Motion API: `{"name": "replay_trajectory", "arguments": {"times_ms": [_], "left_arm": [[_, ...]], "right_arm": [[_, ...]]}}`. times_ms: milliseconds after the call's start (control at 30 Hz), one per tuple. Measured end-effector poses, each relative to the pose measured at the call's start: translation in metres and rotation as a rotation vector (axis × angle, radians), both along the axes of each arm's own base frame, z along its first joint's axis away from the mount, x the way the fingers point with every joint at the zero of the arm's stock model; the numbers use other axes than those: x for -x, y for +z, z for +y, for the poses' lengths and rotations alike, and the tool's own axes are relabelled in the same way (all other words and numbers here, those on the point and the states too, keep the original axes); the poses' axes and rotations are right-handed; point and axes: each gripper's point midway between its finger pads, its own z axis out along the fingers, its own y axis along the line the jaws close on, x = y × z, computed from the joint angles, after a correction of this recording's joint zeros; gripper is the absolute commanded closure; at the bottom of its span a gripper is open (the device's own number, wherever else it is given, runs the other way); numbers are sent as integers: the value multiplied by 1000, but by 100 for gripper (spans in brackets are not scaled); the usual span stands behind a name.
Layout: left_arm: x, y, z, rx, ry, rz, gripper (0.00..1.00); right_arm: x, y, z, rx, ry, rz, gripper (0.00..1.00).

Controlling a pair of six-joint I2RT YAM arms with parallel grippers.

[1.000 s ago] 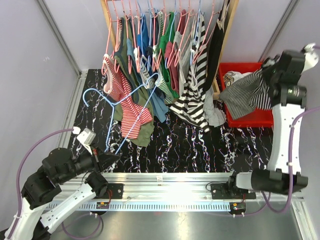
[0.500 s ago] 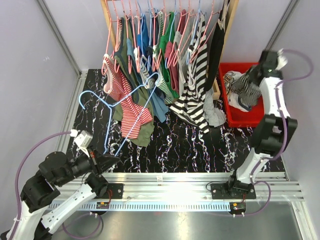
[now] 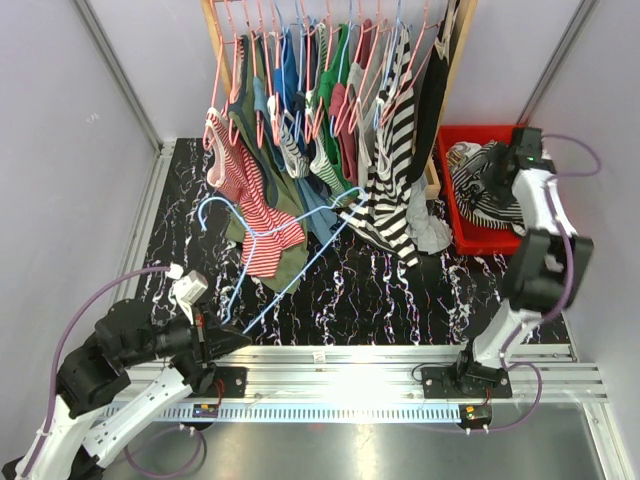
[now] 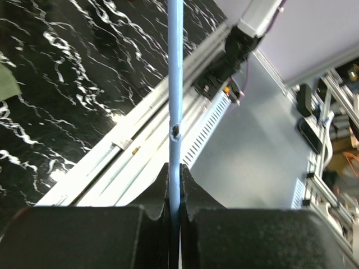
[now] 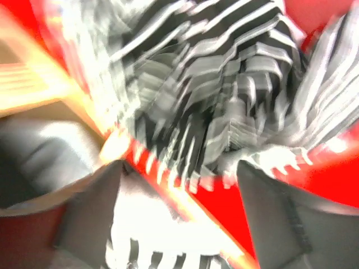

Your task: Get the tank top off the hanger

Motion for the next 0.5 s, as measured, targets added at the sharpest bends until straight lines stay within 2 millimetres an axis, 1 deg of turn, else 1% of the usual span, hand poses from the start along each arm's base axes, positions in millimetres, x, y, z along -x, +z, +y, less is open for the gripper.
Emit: {"name": "replay_trajectory", "arguments": {"times_ms": [33,100,133,200,233,267,333,367,400,433,500], "left_arm": [[3,0,-1,0,-19,4,100],[10,-1,-2,-1,-61,13,100],[14,-2,-3,-1,-85,20,100],[23,-6,-7,1,-147,39,100],[27,-9,-9,1,-179,57,100],[30,-12,-10,-2,-201,72,100],[39,-17,-13,-3,-262,106,100],[44,-17,-14,1,-293,121,100],[50,-15,-15,10,-331,132,100],[55,-13,-15,21,-361,135,100],[67,-7,-15,49,-431,142,100]], "right_arm": [[9,27,2,15,7,-54,0],[35,80,11,37,29,-163,0],[54,111,18,48,43,-238,0],[97,164,38,53,101,-396,0],[116,183,47,58,130,-461,0],[140,198,61,53,178,-531,0],[184,217,93,27,298,-651,0],[205,220,111,-1,377,-699,0],[225,219,131,-42,467,-738,0],[240,216,146,-79,537,-757,0],[274,209,184,-186,724,-776,0]]}}
